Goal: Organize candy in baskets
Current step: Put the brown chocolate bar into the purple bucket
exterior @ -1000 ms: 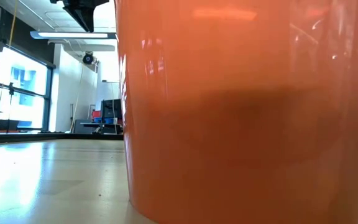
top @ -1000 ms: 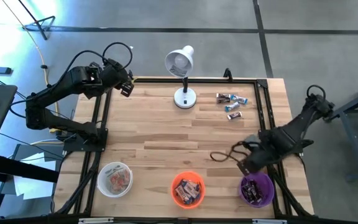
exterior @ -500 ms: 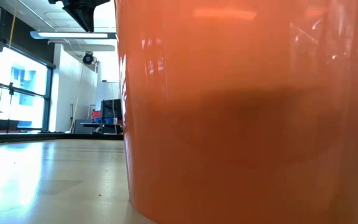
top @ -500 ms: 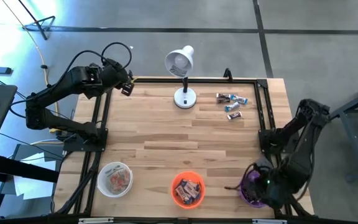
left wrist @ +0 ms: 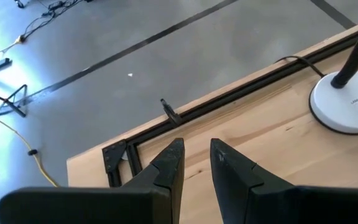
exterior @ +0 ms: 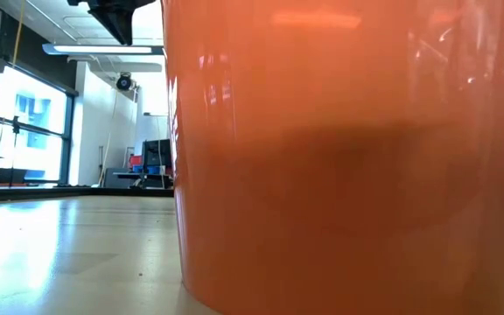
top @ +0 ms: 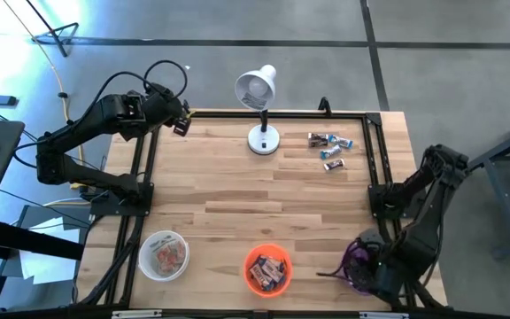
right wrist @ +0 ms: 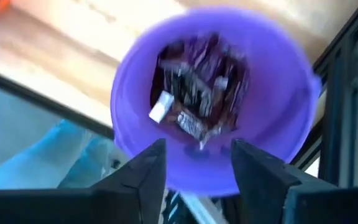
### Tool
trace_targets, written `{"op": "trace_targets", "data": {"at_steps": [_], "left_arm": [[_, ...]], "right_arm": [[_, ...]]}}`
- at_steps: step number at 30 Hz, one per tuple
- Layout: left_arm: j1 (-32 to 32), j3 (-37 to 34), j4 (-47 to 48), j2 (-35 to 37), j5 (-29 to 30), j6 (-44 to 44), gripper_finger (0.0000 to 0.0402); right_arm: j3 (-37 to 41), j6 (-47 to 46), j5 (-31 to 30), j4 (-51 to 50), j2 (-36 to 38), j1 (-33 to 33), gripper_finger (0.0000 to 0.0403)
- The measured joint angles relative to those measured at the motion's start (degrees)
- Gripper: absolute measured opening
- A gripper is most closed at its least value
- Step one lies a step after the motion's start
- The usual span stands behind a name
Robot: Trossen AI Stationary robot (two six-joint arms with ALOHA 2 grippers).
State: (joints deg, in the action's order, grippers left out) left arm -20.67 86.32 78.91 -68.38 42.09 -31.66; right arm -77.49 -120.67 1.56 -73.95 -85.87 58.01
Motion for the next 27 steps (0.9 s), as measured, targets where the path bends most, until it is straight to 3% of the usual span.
{"op": "trace_targets", "data": {"at_steps": [13, 20, 27], "left_arm": [[0.00, -0.02, -1.08, 0.00, 0.43, -1.07, 0.0064], [0.01, -0.02, -1.08, 0.00, 0.45, 5.31, 0.0064], [0.02, -0.02, -1.08, 0.00, 0.54, 12.23, 0.0064]], "right_arm": [[0.21, 13.78, -12.08, -16.20, 4.96, -8.32, 0.0161], [7.53, 24.88, -14.76, -12.93, 12.35, -19.67, 0.0156], [13.22, 42.55, -14.97, -8.53, 18.88, -34.97, 0.0156]]}}
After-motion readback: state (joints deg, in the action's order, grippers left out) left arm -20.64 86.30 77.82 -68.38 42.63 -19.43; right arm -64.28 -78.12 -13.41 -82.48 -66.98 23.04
